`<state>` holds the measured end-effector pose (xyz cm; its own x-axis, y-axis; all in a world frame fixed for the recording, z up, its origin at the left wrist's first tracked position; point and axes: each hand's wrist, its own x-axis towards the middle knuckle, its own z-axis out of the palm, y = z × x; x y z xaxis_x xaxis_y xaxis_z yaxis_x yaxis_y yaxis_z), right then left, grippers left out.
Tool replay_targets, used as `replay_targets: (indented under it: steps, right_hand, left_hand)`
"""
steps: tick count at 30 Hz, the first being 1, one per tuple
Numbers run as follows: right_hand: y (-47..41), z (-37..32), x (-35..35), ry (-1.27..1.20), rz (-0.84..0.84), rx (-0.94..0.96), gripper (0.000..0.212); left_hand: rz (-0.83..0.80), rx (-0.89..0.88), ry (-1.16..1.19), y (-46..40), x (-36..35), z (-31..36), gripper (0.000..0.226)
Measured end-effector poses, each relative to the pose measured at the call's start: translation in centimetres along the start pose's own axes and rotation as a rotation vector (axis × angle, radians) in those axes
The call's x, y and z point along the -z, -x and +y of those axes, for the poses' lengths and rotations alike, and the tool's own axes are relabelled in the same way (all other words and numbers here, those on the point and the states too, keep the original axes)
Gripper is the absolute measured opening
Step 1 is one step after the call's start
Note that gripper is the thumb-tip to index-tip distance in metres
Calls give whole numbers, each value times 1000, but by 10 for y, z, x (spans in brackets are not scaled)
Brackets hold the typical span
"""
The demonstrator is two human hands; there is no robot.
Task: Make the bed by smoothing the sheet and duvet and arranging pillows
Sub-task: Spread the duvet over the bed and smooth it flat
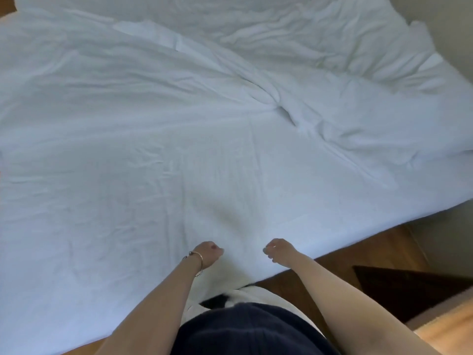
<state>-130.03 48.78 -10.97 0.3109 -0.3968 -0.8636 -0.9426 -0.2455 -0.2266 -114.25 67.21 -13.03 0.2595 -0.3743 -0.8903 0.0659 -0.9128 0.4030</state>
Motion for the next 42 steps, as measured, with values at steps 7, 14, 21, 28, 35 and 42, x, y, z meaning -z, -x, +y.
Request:
replay_targets:
  steps: [7, 14, 21, 28, 35, 42]
  right_hand:
    - [-21, 58, 83, 218, 85, 14, 32]
    - [-62, 104, 206, -105, 298, 14, 42]
    - [-120, 168, 326, -61, 302, 131, 62]
    - [-113, 195, 402, -34, 288, 141, 67]
    - [-128, 181, 430, 28, 375, 102, 76]
    - [-118, 169, 473, 112, 478, 175, 77]
  left_hand:
    - [59, -120, -52, -40, -21, 101, 23]
    - [203, -228, -218, -67, -78, 277, 37]
    - [386, -263, -94, -105, -141, 417, 53]
    - [493, -200, -60, -97, -158, 462, 58]
    - [561, -234, -140, -113, -145, 469, 69]
    - [508, -284, -236, -127, -134, 521, 74]
